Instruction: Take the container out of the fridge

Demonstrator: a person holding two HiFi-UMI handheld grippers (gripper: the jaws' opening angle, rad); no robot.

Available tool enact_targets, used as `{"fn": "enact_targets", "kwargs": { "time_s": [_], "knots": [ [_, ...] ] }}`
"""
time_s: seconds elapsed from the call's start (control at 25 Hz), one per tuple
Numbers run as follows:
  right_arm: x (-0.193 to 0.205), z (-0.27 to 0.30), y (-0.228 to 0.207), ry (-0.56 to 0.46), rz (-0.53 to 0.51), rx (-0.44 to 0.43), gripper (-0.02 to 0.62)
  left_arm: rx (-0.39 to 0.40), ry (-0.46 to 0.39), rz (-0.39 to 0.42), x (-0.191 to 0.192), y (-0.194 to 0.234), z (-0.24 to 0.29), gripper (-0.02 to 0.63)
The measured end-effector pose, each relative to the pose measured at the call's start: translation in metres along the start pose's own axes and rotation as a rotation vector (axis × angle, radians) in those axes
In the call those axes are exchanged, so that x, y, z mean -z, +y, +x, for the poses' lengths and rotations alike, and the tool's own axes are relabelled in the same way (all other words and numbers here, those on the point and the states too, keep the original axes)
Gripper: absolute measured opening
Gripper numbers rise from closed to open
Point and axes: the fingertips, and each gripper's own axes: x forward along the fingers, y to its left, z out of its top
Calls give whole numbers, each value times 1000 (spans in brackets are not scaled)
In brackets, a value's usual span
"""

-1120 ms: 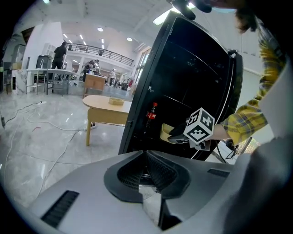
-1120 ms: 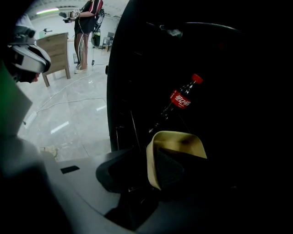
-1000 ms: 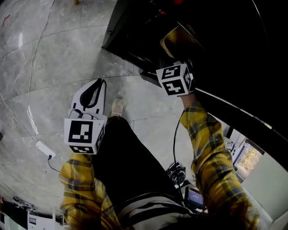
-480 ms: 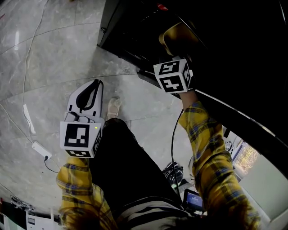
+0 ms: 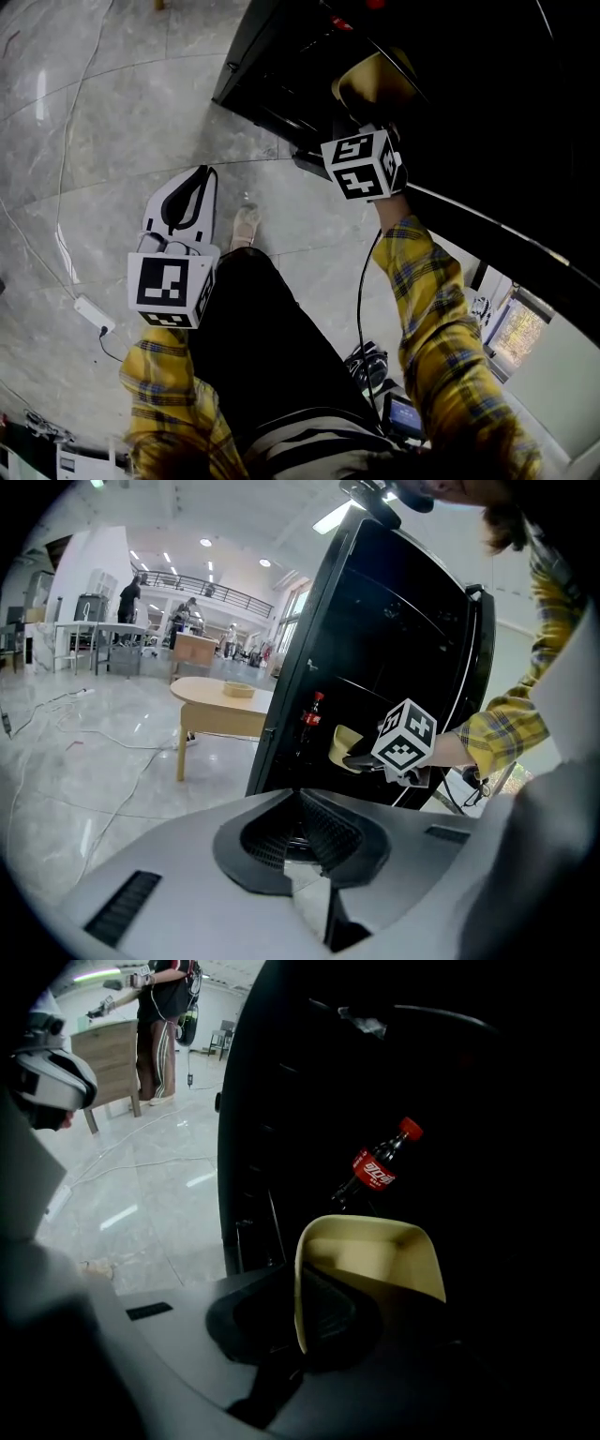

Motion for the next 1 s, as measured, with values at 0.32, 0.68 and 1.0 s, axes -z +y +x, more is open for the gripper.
{"fn": "enact_targets", "kwargs": {
  "time_s": [0.32,0.68,1.0],
  "knots": [
    [-14,-43,27,-9,8,-29,37,7,-25,46,-23,4,-37,33],
    [-33,-94,57,-43,26,-54,37,29,-22,72,-44,-2,-77,34],
    [-44,-151,89,-67,24,-89,37,39,-34,91,-63,-9,-114,34]
  ]
}}
